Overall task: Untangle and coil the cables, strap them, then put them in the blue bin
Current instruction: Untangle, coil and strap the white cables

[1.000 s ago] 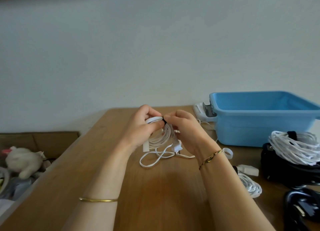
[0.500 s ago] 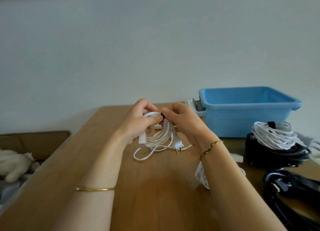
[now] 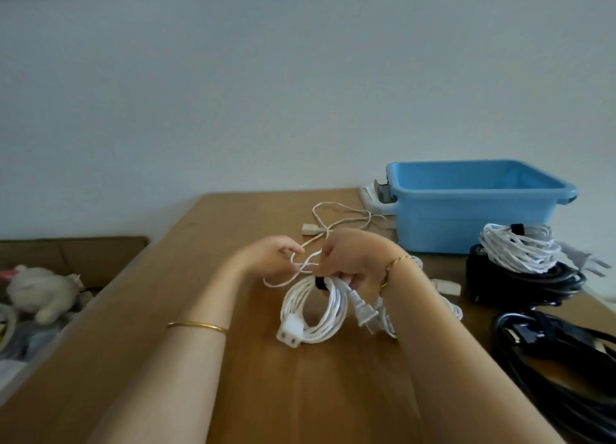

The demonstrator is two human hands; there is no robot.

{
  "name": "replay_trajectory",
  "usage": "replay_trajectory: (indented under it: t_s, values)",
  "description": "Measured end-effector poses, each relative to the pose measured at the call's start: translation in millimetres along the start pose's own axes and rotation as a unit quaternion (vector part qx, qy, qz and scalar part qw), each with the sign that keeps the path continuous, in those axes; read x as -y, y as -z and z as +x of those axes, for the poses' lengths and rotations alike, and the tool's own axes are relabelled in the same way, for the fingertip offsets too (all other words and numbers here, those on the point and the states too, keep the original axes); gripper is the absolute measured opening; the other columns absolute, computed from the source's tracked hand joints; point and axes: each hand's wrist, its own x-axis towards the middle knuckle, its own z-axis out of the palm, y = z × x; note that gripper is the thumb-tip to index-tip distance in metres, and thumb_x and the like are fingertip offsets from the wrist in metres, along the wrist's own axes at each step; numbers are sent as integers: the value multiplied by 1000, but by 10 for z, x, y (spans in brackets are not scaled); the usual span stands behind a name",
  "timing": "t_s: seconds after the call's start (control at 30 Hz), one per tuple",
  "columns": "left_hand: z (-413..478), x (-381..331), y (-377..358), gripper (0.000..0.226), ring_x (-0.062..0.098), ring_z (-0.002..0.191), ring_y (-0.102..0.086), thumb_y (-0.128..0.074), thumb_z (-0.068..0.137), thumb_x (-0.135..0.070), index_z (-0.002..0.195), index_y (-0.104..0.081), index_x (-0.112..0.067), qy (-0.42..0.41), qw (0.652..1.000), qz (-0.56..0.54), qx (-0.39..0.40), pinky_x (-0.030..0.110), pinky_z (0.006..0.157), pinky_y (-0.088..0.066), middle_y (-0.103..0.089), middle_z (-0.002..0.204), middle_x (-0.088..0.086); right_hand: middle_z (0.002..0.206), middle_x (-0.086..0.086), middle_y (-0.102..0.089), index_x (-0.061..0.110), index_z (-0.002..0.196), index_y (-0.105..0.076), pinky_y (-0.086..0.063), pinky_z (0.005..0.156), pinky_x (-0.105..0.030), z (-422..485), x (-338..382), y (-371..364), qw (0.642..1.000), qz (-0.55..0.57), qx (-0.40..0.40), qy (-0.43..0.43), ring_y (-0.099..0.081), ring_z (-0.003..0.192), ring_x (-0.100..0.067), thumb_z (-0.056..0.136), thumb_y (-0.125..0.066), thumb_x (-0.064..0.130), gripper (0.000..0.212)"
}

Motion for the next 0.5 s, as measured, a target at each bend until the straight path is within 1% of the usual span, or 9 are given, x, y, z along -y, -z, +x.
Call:
replay_trajectory:
  t_s: [0.07, 0.1, 0.17, 0.2, 0.23, 0.3, 0.37, 0.4, 0.5]
  values:
    - [96, 84, -111, 36, 20, 115, -49, -72, 82, -28, 117, -61, -28, 23, 998, 61, -5, 32, 100, -41, -48, 121, 2, 99, -14, -68, 0, 107, -63, -56, 84, -38, 50, 1, -52, 997, -78, -9, -25, -67, 91, -27, 86, -65, 14, 25]
    - [122, 95, -138, 30, 22, 111, -50, -73, 81, -30, 110, -62, -28, 29, 996, 76, -25, 34, 99, -42, -46, 117, 2, 104, -14, -67, 1, 110, -62, -54, 86, -38, 65, -13, -65, 994, -98, -13, -37, -66, 97, -27, 85, -65, 12, 27]
    - [168, 95, -153, 12, 24, 100, -55, -70, 84, -22, 91, -61, -22, 32, 993, 94, -62, 31, 87, -46, -47, 107, 3, 99, -11, -65, 1, 108, -63, -54, 82, -36, 101, -40, -77, 991, -118, -18, -53, -65, 96, -27, 84, -65, 10, 26]
    - [177, 94, -146, 11, 26, 94, -57, -66, 85, -17, 81, -57, -20, 33, 990, 103, -86, 31, 79, -46, -51, 103, 5, 92, -9, -64, 2, 104, -64, -54, 79, -35, 118, -51, -87, 991, -120, -19, -62, -65, 91, -27, 83, -67, 10, 23]
    - [193, 130, -131, 18, 29, 89, -58, -62, 85, -13, 72, -51, -19, 42, 987, 102, -117, 32, 72, -44, -55, 98, 8, 88, -7, -64, 5, 97, -64, -54, 79, -36, 147, -71, -98, 990, -120, -23, -69, -65, 87, -27, 81, -68, 11, 18]
    - [186, 229, -53, 24, 29, 78, -53, -56, 86, -12, 67, -42, -18, 74, 976, 77, -187, 32, 63, -37, -57, 86, 11, 83, -5, -63, 10, 85, -60, -54, 83, -39, 201, -96, -102, 989, -115, -56, -73, -65, 84, -26, 81, -68, 13, 9]
    - [126, 319, 71, 18, 29, 78, -51, -54, 89, -15, 73, -45, -13, 114, 957, 56, -259, 33, 64, -34, -60, 89, 16, 82, -5, -62, 8, 89, -63, -54, 84, -40, 249, -98, -89, 986, -104, -114, -59, -65, 84, -26, 83, -60, 9, 7]
    - [80, 356, 139, 12, 32, 84, -54, -52, 91, -16, 82, -50, -9, 131, 944, 42, -301, 35, 67, -37, -62, 97, 19, 85, -6, -64, 7, 95, -65, -54, 84, -40, 282, -82, -79, 985, -87, -141, -49, -65, 86, -26, 84, -57, 6, 14]
    - [-81, 468, 348, 25, 43, 109, -55, -46, 95, -13, 112, -50, 6, 199, 883, -9, -425, 42, 84, -43, -58, 118, 29, 96, -7, -62, 9, 105, -65, -51, 81, -32, 369, 28, -82, 983, -46, -178, -21, -60, 87, -24, 86, -51, 1, 25]
